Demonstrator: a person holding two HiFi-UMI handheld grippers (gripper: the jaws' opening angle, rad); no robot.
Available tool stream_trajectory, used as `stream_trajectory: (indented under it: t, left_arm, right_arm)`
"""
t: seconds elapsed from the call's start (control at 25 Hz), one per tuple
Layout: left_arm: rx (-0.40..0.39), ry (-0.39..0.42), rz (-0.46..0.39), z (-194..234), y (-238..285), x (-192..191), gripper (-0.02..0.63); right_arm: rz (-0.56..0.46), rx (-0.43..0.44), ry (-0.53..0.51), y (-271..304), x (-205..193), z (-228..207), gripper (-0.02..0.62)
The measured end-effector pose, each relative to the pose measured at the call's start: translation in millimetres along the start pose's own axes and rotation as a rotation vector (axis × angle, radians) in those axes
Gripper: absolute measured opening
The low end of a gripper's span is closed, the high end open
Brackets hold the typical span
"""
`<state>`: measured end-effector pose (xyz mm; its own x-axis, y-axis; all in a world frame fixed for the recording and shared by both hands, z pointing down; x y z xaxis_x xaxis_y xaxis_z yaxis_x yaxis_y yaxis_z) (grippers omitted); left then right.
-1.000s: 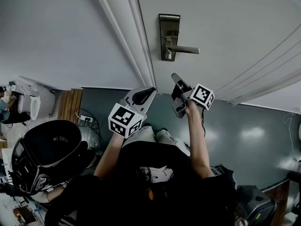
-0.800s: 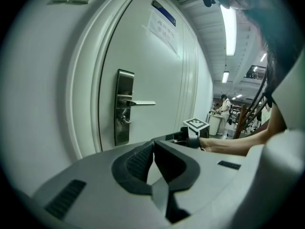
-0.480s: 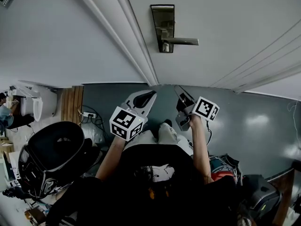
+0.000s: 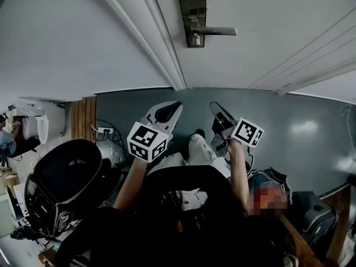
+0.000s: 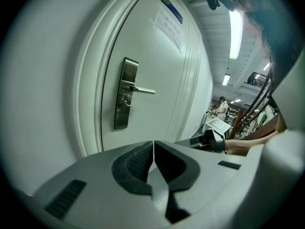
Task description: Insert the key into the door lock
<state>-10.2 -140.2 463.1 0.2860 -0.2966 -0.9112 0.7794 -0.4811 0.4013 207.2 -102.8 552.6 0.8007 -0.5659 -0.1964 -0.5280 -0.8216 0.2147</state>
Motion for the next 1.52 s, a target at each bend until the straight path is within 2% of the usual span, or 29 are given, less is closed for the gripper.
stream_trajectory:
  t: [0.24,0.52,0.84,1.08,1.52]
  left_arm:
    - [-0.023,0.009,-0.037,-10,-38,-11,0.012]
    - [-0.059,0.001,-0.062,-23,-99,-41,0.012]
    - [-0.158,0.028,-0.109,-50,-138,-47,0.012]
    - [-0.217,0.039,-0.129,-65,-155,-56,0.012]
    - [-0.244,0.029,-0.141,-80,-172,-69,0.012]
  right_arm:
    - [-0.056,0.016,-0.026,-20,-33,21,0.054]
    - [-0.084,0.026,-0.072,-43,-102,44,0.05]
    - [-0.148,0.017,-0.111,-81,-161,66,0.044]
    - [-0.191,-0.003,-0.168,-99,-188,84,0.032]
    - [-0.182,-0.039,-0.294,-113,-216,105,0.027]
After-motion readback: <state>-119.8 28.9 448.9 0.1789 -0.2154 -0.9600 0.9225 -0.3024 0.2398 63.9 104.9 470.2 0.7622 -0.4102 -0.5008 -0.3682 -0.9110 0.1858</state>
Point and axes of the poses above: the fingertips, and each gripper's own axes: y forward along the fingers, z to its left, x out of its top, the point moved 8 cm from there along -y, backward along the fingers, and after that the axes turned 7 degrees about y, right-handed, at the moved point
